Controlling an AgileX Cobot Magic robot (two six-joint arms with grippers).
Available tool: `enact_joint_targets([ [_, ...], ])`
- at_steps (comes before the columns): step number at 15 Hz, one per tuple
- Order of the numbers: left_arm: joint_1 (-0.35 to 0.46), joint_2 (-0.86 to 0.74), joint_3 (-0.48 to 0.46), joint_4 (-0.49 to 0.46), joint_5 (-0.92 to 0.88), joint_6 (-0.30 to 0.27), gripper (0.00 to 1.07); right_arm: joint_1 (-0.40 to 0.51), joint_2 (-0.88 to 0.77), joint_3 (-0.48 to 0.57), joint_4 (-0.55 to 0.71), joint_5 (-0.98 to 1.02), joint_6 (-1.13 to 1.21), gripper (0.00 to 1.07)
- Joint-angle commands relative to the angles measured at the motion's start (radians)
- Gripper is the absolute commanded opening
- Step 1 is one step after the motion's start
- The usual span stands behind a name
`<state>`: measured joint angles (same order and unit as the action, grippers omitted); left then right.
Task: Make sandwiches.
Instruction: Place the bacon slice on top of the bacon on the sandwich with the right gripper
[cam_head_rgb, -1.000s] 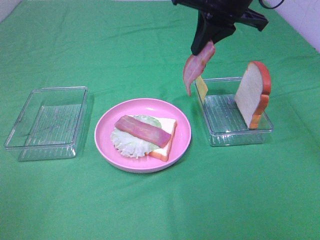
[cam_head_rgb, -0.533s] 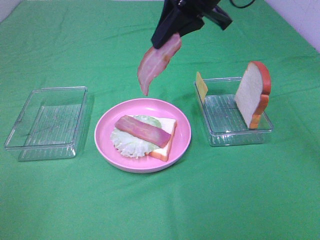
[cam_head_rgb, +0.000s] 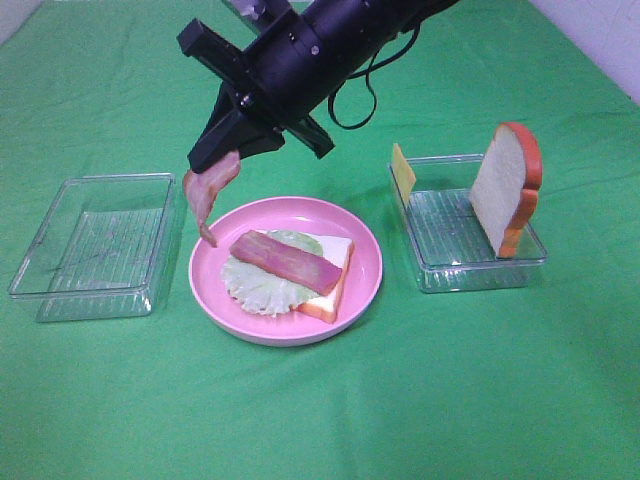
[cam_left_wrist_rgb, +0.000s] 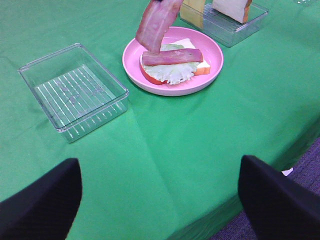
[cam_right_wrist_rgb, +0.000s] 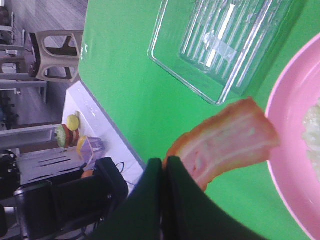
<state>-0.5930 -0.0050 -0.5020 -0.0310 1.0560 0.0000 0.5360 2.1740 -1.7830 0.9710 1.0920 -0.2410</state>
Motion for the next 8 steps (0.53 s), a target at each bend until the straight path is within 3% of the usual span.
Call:
enact_joint_targets([
  [1, -0.004, -0.019, 0.002, -0.002, -0.010, 0.005, 0.80, 0.001, 0.040, -0.004, 0.069, -0.016, -0.020, 0.00],
  [4, -0.004, -0.019, 0.002, -0.002, -0.010, 0.005, 0.80, 0.001, 0.098, -0.004, 0.102, -0.015, -0.053, 0.00],
  [8, -0.004, -0.019, 0.002, -0.002, -0.010, 0.005, 0.80, 0.000, 0.099, -0.004, -0.100, -0.028, 0.056, 0.00],
])
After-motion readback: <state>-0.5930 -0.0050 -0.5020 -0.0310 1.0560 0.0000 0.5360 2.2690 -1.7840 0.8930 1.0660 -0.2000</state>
